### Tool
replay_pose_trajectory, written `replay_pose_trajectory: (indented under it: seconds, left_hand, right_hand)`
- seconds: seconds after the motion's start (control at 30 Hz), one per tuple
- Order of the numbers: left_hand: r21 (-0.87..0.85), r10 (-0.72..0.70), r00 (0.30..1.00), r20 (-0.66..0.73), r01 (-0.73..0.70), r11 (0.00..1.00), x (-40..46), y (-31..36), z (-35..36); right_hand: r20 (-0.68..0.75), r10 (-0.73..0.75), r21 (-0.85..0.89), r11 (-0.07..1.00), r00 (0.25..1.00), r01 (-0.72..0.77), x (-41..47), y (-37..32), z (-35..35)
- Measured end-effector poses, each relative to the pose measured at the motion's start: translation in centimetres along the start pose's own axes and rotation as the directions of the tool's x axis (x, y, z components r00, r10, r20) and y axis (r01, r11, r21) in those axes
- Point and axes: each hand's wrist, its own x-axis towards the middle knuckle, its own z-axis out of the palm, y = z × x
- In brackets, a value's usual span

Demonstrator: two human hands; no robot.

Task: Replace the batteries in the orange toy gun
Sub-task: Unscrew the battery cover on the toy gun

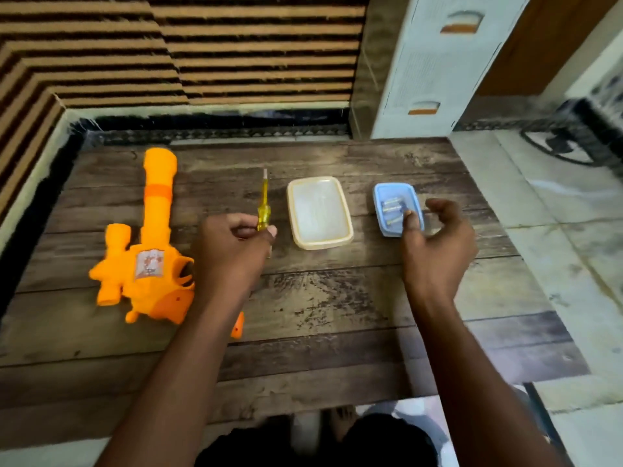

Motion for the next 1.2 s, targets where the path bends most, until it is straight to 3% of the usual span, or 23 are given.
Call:
replay_pose_trajectory:
  seconds: [0.1, 0.2, 0.27, 0.4, 0.5, 0.57, 0.73, 0.83, 0.93, 1.0, 1.1, 1.2]
  left_hand:
    - [0.002, 0.124, 0.992, 0.013, -0.124, 0.992, -2.7, 0.8, -1.3]
    - [0.027, 0.217, 0.976, 0.03, -0.218, 0.976, -7.5, 1.8, -3.9]
    - [0.036, 0.237, 0.971, 0.01, -0.238, 0.971, -10.0, 2.0, -5.3]
    - [0.053, 0.259, 0.966, -0.025, -0.257, 0.965, -14.0, 2.7, -7.8]
    - [0.023, 0.289, 0.957, -0.018, -0.289, 0.957, -16.2, 3.6, -8.9]
    - [-0.01, 0.304, 0.952, -0.019, -0.304, 0.953, -16.9, 3.9, -9.2]
    - [-0.113, 0.321, 0.946, -0.048, -0.324, 0.939, -16.8, 3.5, -9.5]
    - [-0.224, 0.245, 0.964, -0.107, -0.263, 0.938, -15.5, 2.3, -9.8]
    - [-0.137, 0.121, 0.953, -0.278, -0.164, 0.977, -12.4, -0.4, -10.0]
    - [-0.046, 0.021, 0.909, -0.416, -0.044, 0.998, -9.7, -2.2, -10.2]
    - [0.008, -0.152, 0.863, -0.482, 0.177, 0.984, -6.6, -4.1, -10.2]
    - [-0.035, -0.215, 0.849, -0.482, 0.226, 0.973, -4.8, -6.2, -9.7]
  right_hand:
    - [0.021, -0.122, 0.05, 0.991, 0.992, 0.121, -1.7, -2.2, -1.9]
    - [0.158, -0.309, 0.126, 0.948, 0.938, 0.291, -5.1, -5.4, -5.0]
    - [0.281, -0.465, 0.148, 0.885, 0.839, 0.441, -7.3, -7.0, -6.6]
    - [0.446, -0.688, 0.181, 0.695, 0.572, 0.695, -10.8, -9.2, -8.8]
    - [0.472, -0.759, 0.185, 0.582, 0.448, 0.792, -12.3, -9.8, -9.2]
    - [0.439, -0.801, 0.168, 0.517, 0.406, 0.839, -12.9, -10.0, -9.0]
    - [0.395, -0.792, 0.09, 0.537, 0.465, 0.839, -13.2, -10.0, -6.8]
    - [0.323, -0.756, 0.115, 0.628, 0.569, 0.769, -12.9, -9.6, -4.0]
    - [0.239, -0.699, 0.191, 0.715, 0.674, 0.673, -12.8, -9.3, -1.2]
    - [0.228, -0.659, 0.266, 0.75, 0.716, 0.606, -13.0, -9.4, 0.8]
    - [0.282, -0.56, 0.392, 0.809, 0.779, 0.439, -13.7, -9.0, 4.2]
    - [0.447, -0.36, 0.512, 0.854, 0.819, 0.095, -15.4, -7.8, 7.1]
